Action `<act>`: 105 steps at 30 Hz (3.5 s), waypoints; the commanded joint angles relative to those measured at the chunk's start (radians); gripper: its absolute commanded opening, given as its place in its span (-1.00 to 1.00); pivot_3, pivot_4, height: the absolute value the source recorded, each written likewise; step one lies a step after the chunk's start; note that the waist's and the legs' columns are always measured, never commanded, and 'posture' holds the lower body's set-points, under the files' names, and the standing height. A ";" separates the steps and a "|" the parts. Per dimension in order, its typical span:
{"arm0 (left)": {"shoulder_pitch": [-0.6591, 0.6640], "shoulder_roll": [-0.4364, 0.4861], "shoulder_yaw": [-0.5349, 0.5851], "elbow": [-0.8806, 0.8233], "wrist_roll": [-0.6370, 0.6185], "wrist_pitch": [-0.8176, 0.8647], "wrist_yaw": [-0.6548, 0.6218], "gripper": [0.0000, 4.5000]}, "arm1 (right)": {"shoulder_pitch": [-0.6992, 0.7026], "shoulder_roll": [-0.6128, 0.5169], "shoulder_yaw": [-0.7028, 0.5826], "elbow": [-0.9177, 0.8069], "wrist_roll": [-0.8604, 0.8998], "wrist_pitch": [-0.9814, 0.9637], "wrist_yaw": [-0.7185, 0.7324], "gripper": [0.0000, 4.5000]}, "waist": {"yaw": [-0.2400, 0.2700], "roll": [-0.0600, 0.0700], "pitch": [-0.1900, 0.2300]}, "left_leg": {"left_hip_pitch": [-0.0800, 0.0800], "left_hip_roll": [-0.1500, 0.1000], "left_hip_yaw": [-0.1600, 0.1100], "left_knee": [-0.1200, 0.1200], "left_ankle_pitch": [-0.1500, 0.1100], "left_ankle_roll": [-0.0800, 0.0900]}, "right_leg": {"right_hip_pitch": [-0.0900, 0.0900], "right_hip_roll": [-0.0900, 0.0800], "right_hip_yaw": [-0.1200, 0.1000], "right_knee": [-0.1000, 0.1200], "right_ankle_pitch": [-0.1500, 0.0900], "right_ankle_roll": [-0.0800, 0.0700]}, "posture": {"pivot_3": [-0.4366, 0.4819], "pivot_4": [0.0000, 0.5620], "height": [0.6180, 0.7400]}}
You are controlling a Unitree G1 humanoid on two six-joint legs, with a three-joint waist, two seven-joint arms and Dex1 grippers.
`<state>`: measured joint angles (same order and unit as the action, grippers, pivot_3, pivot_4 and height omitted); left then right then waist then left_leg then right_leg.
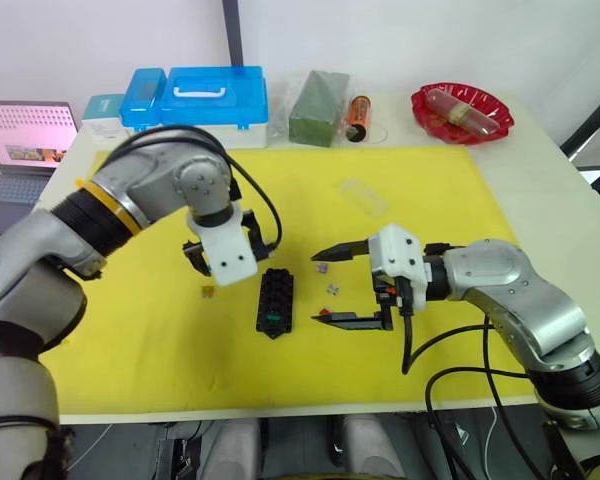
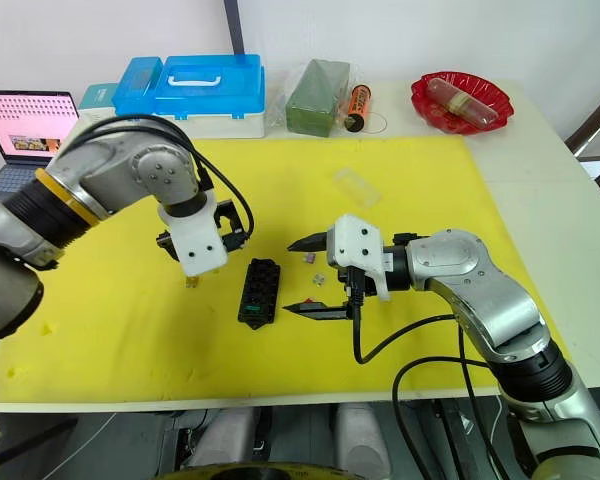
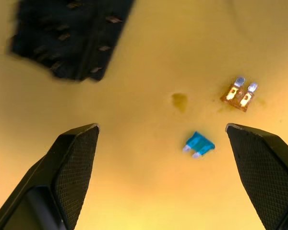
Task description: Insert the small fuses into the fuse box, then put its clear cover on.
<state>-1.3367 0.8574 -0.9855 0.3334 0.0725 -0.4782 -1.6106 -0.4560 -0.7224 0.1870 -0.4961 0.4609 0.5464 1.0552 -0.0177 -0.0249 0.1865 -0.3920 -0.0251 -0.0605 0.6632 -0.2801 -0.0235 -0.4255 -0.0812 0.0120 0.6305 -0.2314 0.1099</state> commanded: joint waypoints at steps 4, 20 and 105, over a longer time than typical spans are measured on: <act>0.042 0.178 0.138 -0.114 -0.252 0.471 -0.004 0.99 | -0.010 0.016 -0.013 -0.013 0.002 -0.027 -0.006 1.00 | -0.006 0.000 0.000 | 0.000 0.000 0.000 0.000 0.000 0.000 | 0.000 0.000 0.000 0.000 0.000 0.000 | -0.05 -0.47 1.00; 1.000 0.200 1.536 -0.399 -1.407 2.072 0.732 0.99 | -0.016 0.067 0.008 0.017 -0.012 -0.079 -0.023 1.00 | -0.024 0.001 0.000 | 0.003 0.005 -0.002 0.001 -0.001 0.002 | 0.000 0.000 0.002 0.003 -0.001 0.000 | -0.05 -0.47 1.00; 1.347 -0.271 1.292 -0.477 -1.429 1.553 1.190 0.99 | -0.059 0.043 0.008 -0.009 -0.026 -0.021 -0.029 1.00 | 0.032 0.005 -0.006 | 0.005 0.002 0.000 -0.001 0.001 -0.005 | 0.003 -0.002 0.003 -0.002 0.001 -0.010 | -0.05 -0.47 1.00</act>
<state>0.0105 0.5916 0.3626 -0.1540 -1.3801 1.0449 -0.4128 -0.5013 -0.6704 0.2214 -0.4699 0.4180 0.5246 1.0281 0.0138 -0.0195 0.1805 -0.3873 -0.0235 -0.0607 0.6617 -0.2787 -0.0282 -0.4227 -0.0827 0.0151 0.6284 -0.2308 0.0996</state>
